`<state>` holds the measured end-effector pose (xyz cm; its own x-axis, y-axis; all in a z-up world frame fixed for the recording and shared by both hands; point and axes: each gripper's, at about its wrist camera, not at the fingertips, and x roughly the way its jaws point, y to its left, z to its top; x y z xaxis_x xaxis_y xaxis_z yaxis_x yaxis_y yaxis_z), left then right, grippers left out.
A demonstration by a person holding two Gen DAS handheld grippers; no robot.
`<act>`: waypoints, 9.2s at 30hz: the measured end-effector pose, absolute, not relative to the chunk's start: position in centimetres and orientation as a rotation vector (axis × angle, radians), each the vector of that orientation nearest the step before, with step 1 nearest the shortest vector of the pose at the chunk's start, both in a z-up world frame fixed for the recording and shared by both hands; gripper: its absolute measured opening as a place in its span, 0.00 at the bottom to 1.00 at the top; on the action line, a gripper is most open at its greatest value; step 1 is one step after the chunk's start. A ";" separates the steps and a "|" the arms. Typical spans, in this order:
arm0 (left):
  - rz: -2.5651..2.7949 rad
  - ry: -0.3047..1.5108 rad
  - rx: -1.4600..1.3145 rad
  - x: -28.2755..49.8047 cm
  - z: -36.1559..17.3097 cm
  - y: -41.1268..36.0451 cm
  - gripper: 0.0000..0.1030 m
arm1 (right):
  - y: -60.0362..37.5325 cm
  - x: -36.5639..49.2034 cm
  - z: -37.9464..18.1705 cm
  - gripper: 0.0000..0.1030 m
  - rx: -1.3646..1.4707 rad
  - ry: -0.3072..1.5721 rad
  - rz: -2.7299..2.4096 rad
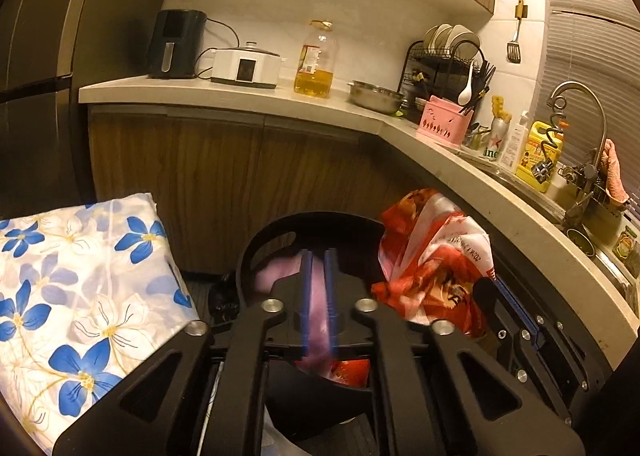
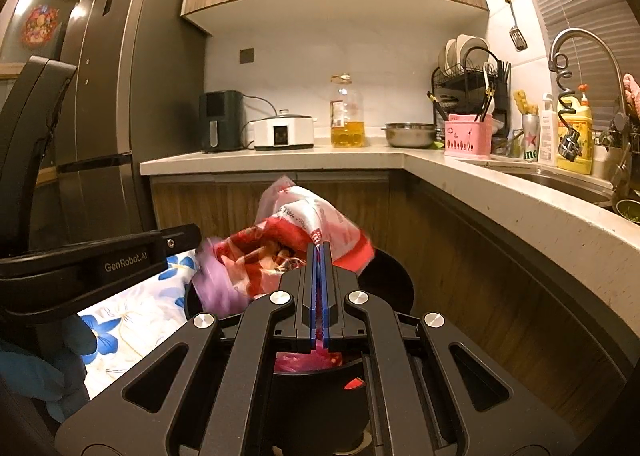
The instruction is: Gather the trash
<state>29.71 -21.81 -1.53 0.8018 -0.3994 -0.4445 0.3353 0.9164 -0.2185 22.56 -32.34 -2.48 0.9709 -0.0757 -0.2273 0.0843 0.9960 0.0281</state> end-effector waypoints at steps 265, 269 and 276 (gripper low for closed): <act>-0.084 0.422 0.055 27.1 -0.3 -18.8 0.94 | -33.2 22.7 -1.3 0.92 0.105 0.359 -0.125; -0.065 0.417 0.062 25.8 -0.2 -18.0 0.94 | -32.5 22.0 -1.1 0.92 0.101 0.370 -0.115; -0.031 0.391 0.089 22.5 0.1 -16.8 0.94 | -31.1 19.8 -0.2 0.92 0.072 0.353 -0.112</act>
<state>22.53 -16.77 0.14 0.9241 -0.0130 -0.3820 0.0474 0.9956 0.0806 19.75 -31.07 -0.15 0.9322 -0.0972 -0.3488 0.1224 0.9912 0.0509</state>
